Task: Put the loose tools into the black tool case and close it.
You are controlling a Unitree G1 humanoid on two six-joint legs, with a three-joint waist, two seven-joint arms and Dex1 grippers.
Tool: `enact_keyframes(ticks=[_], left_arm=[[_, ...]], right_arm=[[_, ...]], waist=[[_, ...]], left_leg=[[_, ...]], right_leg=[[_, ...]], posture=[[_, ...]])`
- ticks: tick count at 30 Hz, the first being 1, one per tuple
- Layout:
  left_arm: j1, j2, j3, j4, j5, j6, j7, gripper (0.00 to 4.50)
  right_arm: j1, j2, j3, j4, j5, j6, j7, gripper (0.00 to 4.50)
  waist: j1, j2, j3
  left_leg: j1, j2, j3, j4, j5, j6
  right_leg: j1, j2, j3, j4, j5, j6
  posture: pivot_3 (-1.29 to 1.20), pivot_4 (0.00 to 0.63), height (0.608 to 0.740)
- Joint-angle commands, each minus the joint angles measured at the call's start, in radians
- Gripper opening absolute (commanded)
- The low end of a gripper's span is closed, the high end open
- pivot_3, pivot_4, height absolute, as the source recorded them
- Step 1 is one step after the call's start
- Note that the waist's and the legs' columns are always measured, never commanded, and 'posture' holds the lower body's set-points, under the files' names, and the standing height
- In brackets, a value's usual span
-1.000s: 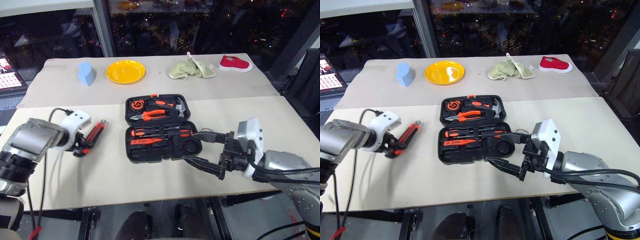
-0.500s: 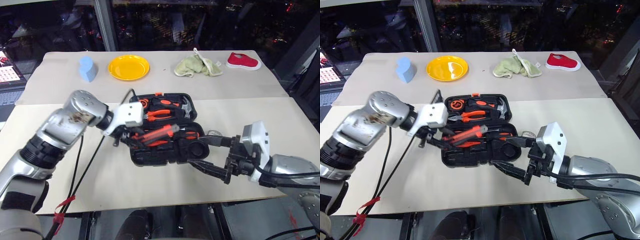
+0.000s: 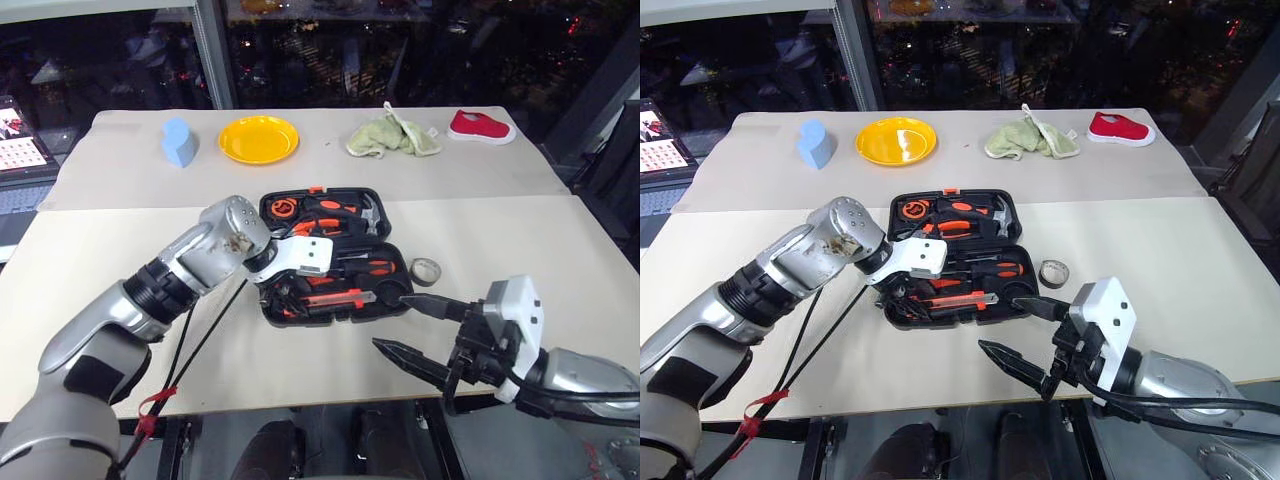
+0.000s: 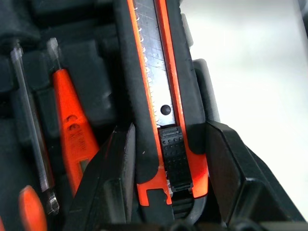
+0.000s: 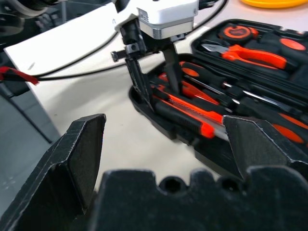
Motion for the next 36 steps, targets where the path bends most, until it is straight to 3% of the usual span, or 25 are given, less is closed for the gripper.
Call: enact_keyframes(ticks=[1, 7, 9, 15, 22, 23, 24, 27, 34, 36], left_arm=[[-0.027, -0.003, -0.012, 0.023, 0.049, -0.020, -0.021, 1.68], [-0.015, -0.012, -0.008, 0.019, 0.066, 0.010, -0.047, 1.68], [-0.010, -0.012, 0.001, 0.012, 0.073, 0.016, -0.039, 2.67], [-0.020, 0.019, 0.070, -0.031, 0.031, 0.092, -0.071, 4.42], [-0.011, 0.011, 0.239, -0.042, -0.086, 0.093, -0.049, 4.42], [0.000, 0.003, 0.261, -0.033, -0.097, 0.083, -0.037, 3.92], [0.023, 0.000, 0.282, -0.028, -0.108, 0.043, -0.029, 3.75], [0.089, -0.002, 0.309, -0.028, -0.127, -0.013, -0.016, 2.59], [0.165, -0.004, 0.298, -0.044, -0.117, -0.043, 0.017, 0.04], [0.170, 0.001, 0.286, -0.054, -0.115, -0.045, 0.010, 0.02]], right_arm=[[0.009, 0.001, -0.032, -0.042, 0.024, -0.032, -0.016, 4.50], [0.008, -0.006, -0.033, -0.036, 0.023, -0.039, -0.014, 4.50], [0.002, -0.009, -0.032, -0.028, 0.021, -0.040, -0.009, 4.50], [-0.022, -0.012, -0.016, -0.001, 0.007, -0.042, 0.017, 4.50], [-0.050, -0.017, -0.016, 0.029, 0.012, -0.035, 0.043, 4.50], [-0.052, -0.018, -0.017, 0.032, 0.013, -0.034, 0.046, 4.50], [-0.055, -0.020, -0.019, 0.034, 0.015, -0.032, 0.048, 4.50], [-0.060, -0.030, -0.027, 0.040, 0.023, -0.025, 0.056, 4.50], [-0.064, -0.057, -0.055, 0.048, 0.059, -0.018, 0.058, 4.50], [-0.066, -0.063, -0.058, 0.050, 0.070, -0.018, 0.053, 4.50]], waist=[[0.000, 0.000, 0.000], [-0.001, 0.000, 0.000], [-0.003, 0.000, 0.000], [-0.003, 0.001, 0.000], [0.001, 0.000, 0.000], [0.002, 0.000, 0.000], [0.003, 0.000, 0.000], [0.001, 0.001, 0.000], [0.001, 0.000, 0.000], [0.004, 0.000, 0.000]], left_leg=[[0.000, 0.000, 0.000, 0.000, 0.000, 0.000], [0.001, 0.000, 0.000, 0.000, 0.000, 0.001], [0.001, 0.000, 0.000, 0.000, 0.000, 0.001], [0.001, 0.000, 0.000, 0.000, -0.001, 0.002], [-0.002, 0.000, 0.001, 0.000, 0.001, -0.001], [-0.002, 0.000, 0.000, 0.000, 0.001, -0.001], [-0.002, 0.000, 0.001, 0.001, 0.001, -0.001], [-0.001, 0.000, 0.001, 0.001, 0.001, -0.002], [-0.002, 0.000, 0.000, 0.001, 0.001, -0.001], [-0.001, 0.000, 0.000, 0.001, 0.000, -0.001]], right_leg=[[0.000, 0.000, 0.000, 0.000, 0.000, 0.000], [0.001, 0.000, 0.000, 0.000, -0.001, 0.001], [0.001, 0.000, 0.001, 0.000, -0.004, 0.006], [0.000, 0.000, 0.000, 0.000, -0.001, 0.001], [-0.002, 0.000, 0.000, 0.000, -0.001, 0.001], [-0.002, 0.000, 0.000, 0.000, -0.001, 0.001], [-0.001, 0.000, 0.000, -0.001, -0.001, 0.001], [-0.001, -0.001, 0.000, -0.001, -0.001, 0.002], [-0.001, -0.003, 0.000, -0.001, -0.001, 0.001], [-0.001, -0.002, 0.000, -0.001, -0.001, 0.001]], posture=[[0.00, 0.150, 0.740], [0.00, 0.150, 0.740], [0.00, 0.150, 0.740], [0.00, 0.150, 0.740], [0.00, 0.150, 0.740], [0.00, 0.150, 0.740], [0.00, 0.150, 0.740], [0.00, 0.150, 0.740], [0.00, 0.150, 0.740], [0.00, 0.150, 0.740]])
